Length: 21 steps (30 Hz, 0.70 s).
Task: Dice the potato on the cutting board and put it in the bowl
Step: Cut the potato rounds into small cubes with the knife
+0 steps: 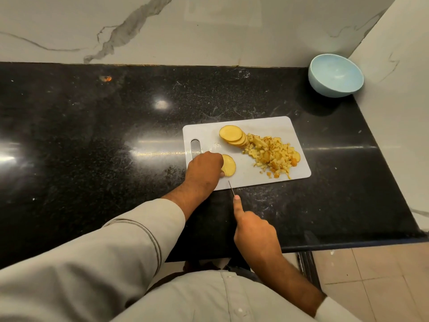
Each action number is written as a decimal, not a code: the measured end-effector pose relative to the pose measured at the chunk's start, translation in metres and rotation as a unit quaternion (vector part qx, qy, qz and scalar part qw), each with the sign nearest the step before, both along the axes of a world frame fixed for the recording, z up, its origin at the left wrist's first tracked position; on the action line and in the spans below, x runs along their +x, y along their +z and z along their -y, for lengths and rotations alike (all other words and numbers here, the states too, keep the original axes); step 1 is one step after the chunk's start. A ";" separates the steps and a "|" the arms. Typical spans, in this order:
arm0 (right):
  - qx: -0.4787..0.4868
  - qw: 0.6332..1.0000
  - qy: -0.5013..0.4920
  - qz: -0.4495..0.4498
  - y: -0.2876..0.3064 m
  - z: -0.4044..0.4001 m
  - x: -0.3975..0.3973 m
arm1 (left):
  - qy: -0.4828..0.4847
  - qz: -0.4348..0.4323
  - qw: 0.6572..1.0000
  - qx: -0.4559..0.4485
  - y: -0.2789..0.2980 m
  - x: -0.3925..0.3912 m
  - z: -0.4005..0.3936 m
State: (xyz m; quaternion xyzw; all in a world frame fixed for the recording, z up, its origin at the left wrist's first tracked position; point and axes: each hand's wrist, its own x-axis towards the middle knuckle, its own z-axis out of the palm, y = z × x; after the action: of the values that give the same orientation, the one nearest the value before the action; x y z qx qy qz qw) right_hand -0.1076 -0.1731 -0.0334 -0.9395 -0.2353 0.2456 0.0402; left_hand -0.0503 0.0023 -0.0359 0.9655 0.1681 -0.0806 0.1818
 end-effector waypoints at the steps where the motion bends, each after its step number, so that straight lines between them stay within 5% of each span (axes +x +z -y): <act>1: 0.004 1.000 -0.009 -0.001 0.003 0.002 -0.001 | 0.001 0.002 1.000 -0.011 -0.001 0.000 -0.001; 5: 0.040 0.998 -0.030 0.027 0.013 -0.007 0.013 | 0.014 0.021 0.998 -0.054 -0.001 -0.002 -0.008; 21: 0.059 0.997 -0.014 0.042 -0.014 -0.065 0.061 | -0.040 0.016 0.999 0.033 -0.002 -0.006 -0.009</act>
State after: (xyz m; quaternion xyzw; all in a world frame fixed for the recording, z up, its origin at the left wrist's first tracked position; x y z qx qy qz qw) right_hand -0.0467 -0.1079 -0.0472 -0.9481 -0.2379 0.1915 0.0890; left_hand -0.0563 0.0109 -0.0382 0.9782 0.1287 -0.0670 0.1488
